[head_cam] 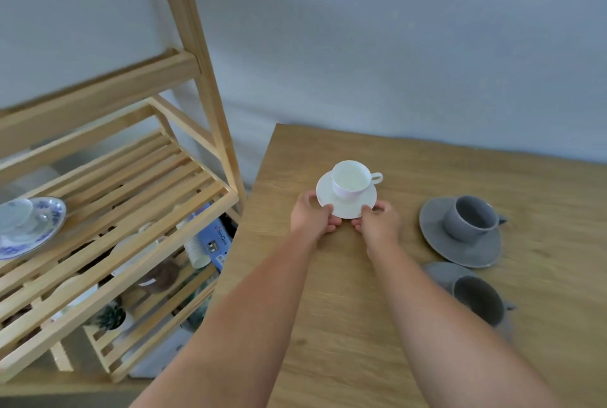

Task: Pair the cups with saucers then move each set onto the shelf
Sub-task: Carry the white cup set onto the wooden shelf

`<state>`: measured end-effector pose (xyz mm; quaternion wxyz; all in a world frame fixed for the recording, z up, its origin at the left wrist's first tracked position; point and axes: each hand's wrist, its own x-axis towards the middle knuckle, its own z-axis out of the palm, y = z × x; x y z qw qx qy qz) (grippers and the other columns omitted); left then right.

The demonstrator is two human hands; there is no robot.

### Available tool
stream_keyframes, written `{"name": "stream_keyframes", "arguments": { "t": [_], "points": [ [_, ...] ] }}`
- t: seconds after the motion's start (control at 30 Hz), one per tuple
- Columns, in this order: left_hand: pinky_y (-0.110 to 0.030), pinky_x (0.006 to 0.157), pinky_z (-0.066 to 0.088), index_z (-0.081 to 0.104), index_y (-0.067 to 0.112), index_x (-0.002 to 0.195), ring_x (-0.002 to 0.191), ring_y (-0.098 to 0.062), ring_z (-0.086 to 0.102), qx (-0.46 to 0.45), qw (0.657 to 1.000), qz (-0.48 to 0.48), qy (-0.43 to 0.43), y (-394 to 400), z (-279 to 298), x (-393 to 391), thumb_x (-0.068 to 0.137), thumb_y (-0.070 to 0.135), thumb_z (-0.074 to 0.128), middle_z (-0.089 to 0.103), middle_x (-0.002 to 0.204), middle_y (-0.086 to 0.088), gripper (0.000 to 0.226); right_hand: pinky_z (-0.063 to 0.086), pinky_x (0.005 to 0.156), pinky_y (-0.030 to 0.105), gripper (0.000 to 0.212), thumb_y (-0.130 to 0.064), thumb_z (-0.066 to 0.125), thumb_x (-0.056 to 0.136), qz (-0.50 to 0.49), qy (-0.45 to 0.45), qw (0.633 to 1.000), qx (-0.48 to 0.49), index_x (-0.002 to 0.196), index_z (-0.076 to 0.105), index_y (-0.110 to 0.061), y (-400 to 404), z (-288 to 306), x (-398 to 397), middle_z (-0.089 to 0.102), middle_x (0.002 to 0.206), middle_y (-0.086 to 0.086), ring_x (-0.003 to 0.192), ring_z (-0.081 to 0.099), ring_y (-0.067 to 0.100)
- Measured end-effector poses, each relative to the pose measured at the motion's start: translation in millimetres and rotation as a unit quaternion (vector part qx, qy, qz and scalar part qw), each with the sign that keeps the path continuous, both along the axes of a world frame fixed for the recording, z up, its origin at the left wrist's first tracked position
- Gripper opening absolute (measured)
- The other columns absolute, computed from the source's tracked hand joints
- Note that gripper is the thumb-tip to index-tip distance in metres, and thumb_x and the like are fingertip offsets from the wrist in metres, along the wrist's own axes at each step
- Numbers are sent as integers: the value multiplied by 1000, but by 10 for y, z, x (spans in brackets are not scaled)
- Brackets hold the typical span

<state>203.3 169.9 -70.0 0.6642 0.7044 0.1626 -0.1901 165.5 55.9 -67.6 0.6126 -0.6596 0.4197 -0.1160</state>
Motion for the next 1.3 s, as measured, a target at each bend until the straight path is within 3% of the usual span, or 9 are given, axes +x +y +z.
{"name": "stream_keyframes", "arguments": {
  "t": [0.23,0.37,0.53,0.63,0.77,0.93,1.0,1.1,1.3],
  "points": [
    [-28,63,61,46,21,129,64,-15,71,-42,996,78,17,770,-35,-300,93,9,59,76,83,-16,40,60,71,41,21,-13,54,88,83,-15,996,-12,108,61,-12,696,-100,-57,71,72,7,54,66,14],
    [-28,66,61,46,24,126,68,-15,72,-56,990,126,32,1344,-38,-456,95,10,60,75,88,-15,36,59,77,46,21,-18,53,90,155,-12,988,-20,110,60,-15,1213,-145,-41,68,61,1,59,67,19],
    [-32,64,60,47,18,122,59,-15,68,-64,978,197,17,2092,-48,-656,98,7,55,72,77,-13,28,57,73,48,19,-16,54,92,251,-21,968,7,110,58,-13,1943,-142,24,63,54,4,49,60,18],
    [-38,67,63,47,19,123,62,-19,69,-60,967,246,15,2534,-33,-774,98,7,56,74,80,-15,29,58,68,44,17,-14,54,93,316,-19,948,20,110,57,-12,2388,-127,62,65,59,5,47,61,16],
    [-22,42,46,47,22,122,52,-13,61,-50,953,298,30,3088,-41,-867,96,8,61,75,83,-15,33,61,65,37,15,-14,55,95,385,8,922,47,110,54,-12,2918,-68,138,68,69,9,49,64,15],
    [-22,44,43,48,27,125,53,-11,55,-9,936,351,36,3717,-119,-981,93,13,65,78,88,-11,39,60,59,26,12,-13,51,97,446,57,891,60,109,53,-16,3607,-75,202,73,91,14,56,68,15],
    [-20,40,41,49,28,124,51,-10,54,-6,927,373,37,3917,-179,-1011,93,14,65,78,89,-12,38,62,62,28,16,-10,50,97,460,75,882,66,111,53,-17,3834,-130,220,73,90,12,61,71,16],
    [-25,51,42,51,29,124,62,-16,59,16,920,389,45,4160,-310,-1028,91,17,68,78,81,-7,39,63,69,32,17,-8,48,98,485,98,866,75,111,52,-18,4079,-210,231,72,88,10,65,71,16],
    [-27,52,50,54,25,116,54,-16,62,39,906,419,44,4397,-453,-1012,90,11,68,75,79,-13,33,63,68,31,18,-9,52,96,495,114,859,67,112,58,-15,4358,-365,258,73,92,12,63,71,15]
  ]
}}
